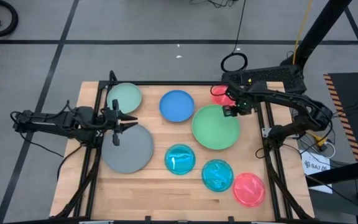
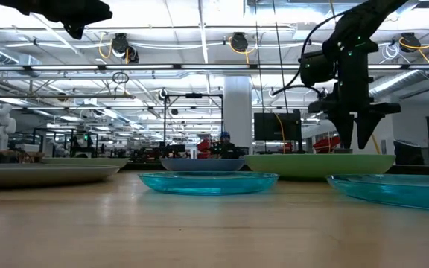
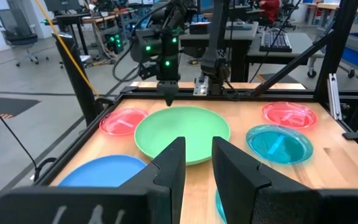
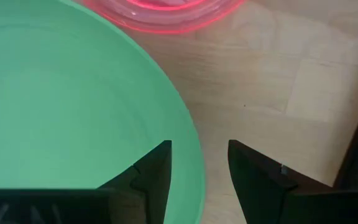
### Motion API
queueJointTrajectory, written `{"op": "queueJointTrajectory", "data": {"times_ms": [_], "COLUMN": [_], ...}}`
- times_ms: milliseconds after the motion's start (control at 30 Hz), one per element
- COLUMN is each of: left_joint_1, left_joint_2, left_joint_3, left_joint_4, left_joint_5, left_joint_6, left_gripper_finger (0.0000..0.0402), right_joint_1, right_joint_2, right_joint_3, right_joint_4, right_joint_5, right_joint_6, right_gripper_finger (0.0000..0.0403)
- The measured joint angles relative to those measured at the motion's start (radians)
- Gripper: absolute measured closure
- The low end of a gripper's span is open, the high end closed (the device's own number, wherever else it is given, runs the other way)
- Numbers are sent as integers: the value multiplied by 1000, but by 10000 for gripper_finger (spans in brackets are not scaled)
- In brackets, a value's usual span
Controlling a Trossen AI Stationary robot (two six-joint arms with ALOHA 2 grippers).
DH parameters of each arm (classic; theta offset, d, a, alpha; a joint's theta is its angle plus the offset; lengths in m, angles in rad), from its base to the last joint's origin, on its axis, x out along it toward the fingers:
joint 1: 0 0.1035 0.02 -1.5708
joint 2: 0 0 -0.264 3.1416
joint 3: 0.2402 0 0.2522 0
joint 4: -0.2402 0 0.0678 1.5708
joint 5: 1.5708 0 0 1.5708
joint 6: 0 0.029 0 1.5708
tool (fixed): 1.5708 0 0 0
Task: Stack plastic plates
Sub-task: Stack green plate on top of the gray plate
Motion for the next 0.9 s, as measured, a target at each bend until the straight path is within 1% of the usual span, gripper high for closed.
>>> {"op": "queueJointTrajectory", "data": {"times_ms": [333, 567, 667, 900], "left_joint_1": [0, 0, 0, 0], "left_joint_2": [0, 0, 0, 0], "left_joint_3": [0, 0, 0, 0], "left_joint_4": [-27, -32, -32, -31], "left_joint_5": [0, 0, 0, 0], "left_joint_6": [-26, -38, -40, -40], "left_gripper_finger": [316, 316, 316, 316], "right_joint_1": [0, 2, 7, 27], "right_joint_2": [106, 139, 138, 138], "right_joint_3": [0, 0, 0, 0], "right_joint_4": [34, 95, 106, 111], "right_joint_5": [-4, -13, -32, -35], "right_joint_6": [-44, -68, -71, -73], "right_gripper_finger": [250, 256, 280, 366]}}
